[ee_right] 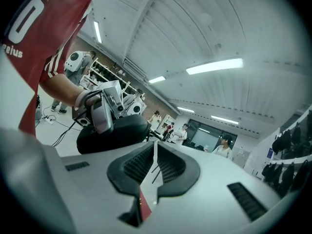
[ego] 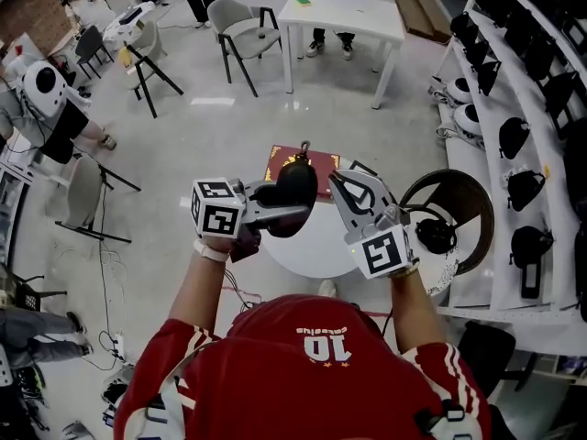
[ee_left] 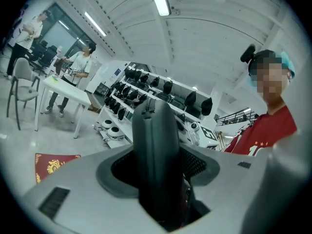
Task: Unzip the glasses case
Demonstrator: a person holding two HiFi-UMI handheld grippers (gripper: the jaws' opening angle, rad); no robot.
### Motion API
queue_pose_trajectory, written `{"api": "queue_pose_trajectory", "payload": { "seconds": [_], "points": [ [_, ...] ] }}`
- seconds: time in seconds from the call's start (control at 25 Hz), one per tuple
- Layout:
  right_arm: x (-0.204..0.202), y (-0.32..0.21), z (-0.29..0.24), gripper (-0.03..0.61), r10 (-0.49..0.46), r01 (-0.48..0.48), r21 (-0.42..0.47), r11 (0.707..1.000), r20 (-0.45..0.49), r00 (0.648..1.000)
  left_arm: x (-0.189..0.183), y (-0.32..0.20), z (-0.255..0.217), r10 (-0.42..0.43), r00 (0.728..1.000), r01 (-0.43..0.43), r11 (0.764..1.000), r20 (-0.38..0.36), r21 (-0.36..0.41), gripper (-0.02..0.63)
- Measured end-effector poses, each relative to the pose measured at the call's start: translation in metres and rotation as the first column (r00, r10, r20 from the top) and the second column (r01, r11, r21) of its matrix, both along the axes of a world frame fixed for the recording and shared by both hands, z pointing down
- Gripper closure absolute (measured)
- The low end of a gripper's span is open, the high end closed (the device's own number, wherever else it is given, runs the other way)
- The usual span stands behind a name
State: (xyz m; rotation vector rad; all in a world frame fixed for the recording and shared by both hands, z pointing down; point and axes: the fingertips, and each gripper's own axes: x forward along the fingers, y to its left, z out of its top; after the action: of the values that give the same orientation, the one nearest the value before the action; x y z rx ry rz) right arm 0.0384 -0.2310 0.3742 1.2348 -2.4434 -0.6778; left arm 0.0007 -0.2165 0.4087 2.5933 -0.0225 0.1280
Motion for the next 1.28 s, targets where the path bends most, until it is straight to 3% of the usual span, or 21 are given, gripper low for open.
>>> {"api": "queue_pose_trajectory", "payload": {
  "seconds": [0.24,0.44,0.72,0.92,1.28],
  "points": [
    [0.016,0.000,-0.011,0.560,0.050,-0.050,0.009,0.999,0.045,0.998,0.004,-0.008,0.003,-0.042,0.999,0.042,0.999,-0.006,-0.009,0.364],
    [0.030,0.000,-0.014,0.560,0.082,-0.084,0.019,0.996,0.094,0.992,0.012,-0.012,0.013,-0.070,0.997,0.070,0.997,0.008,0.031,0.361],
    [0.062,0.010,-0.030,0.561,0.129,-0.148,0.038,0.988,0.307,0.943,0.023,-0.021,0.021,-0.152,0.988,0.154,0.987,-0.041,0.041,0.359],
    [0.081,0.015,-0.030,0.561,0.146,-0.166,0.019,0.986,0.387,0.910,0.038,-0.031,0.039,-0.207,0.977,0.208,0.978,-0.047,0.000,0.357],
    [0.101,0.016,-0.019,0.561,0.173,-0.167,-0.051,0.985,0.408,0.896,0.056,-0.043,0.090,-0.294,0.956,0.291,0.949,-0.008,-0.119,0.351]
  ]
}}
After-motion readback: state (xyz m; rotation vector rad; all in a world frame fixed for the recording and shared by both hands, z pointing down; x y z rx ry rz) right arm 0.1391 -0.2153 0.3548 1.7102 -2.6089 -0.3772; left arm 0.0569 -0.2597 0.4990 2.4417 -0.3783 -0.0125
